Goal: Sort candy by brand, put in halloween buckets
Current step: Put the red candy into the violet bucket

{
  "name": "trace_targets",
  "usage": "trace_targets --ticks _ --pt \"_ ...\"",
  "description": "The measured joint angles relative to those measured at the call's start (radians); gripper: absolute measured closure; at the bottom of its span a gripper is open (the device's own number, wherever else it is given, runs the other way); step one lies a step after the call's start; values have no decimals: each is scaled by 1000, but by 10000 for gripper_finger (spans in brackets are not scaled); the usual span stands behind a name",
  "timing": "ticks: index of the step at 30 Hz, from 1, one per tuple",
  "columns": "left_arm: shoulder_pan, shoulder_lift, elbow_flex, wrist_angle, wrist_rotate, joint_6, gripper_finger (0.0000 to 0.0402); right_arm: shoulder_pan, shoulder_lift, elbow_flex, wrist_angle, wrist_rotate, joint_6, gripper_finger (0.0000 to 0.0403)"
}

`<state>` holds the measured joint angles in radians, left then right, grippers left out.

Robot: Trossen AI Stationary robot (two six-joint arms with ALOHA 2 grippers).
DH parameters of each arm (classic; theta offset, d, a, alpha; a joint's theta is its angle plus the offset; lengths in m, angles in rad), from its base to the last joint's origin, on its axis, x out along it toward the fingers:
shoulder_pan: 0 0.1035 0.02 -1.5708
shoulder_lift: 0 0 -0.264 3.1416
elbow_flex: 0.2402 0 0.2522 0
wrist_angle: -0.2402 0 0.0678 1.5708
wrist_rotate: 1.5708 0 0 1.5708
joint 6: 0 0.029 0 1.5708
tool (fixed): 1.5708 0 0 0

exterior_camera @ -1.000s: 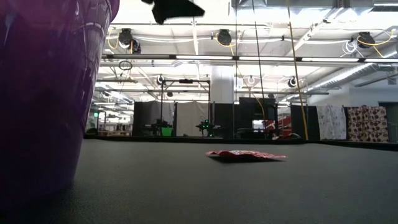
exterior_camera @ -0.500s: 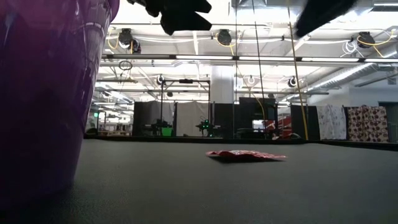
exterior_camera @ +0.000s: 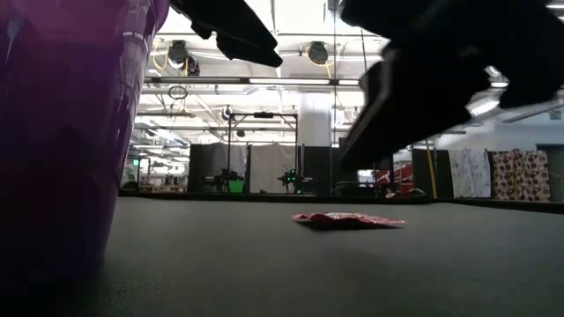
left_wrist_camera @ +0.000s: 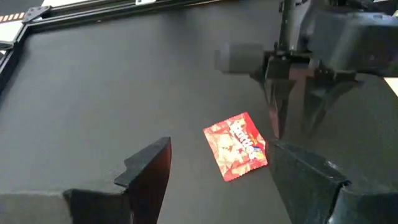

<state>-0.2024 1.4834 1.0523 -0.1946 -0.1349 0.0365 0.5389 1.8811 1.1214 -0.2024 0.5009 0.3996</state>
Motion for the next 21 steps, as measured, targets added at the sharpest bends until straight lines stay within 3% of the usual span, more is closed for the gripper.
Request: trace_targets --ticks 5,21 --pt "0 0 0 -10 0 2 135 -45 57 42 -19 -62 -13 255" --pt "-1 0 0 -99 -4 3 135 -84 97 53 -95 -56 -68 259"
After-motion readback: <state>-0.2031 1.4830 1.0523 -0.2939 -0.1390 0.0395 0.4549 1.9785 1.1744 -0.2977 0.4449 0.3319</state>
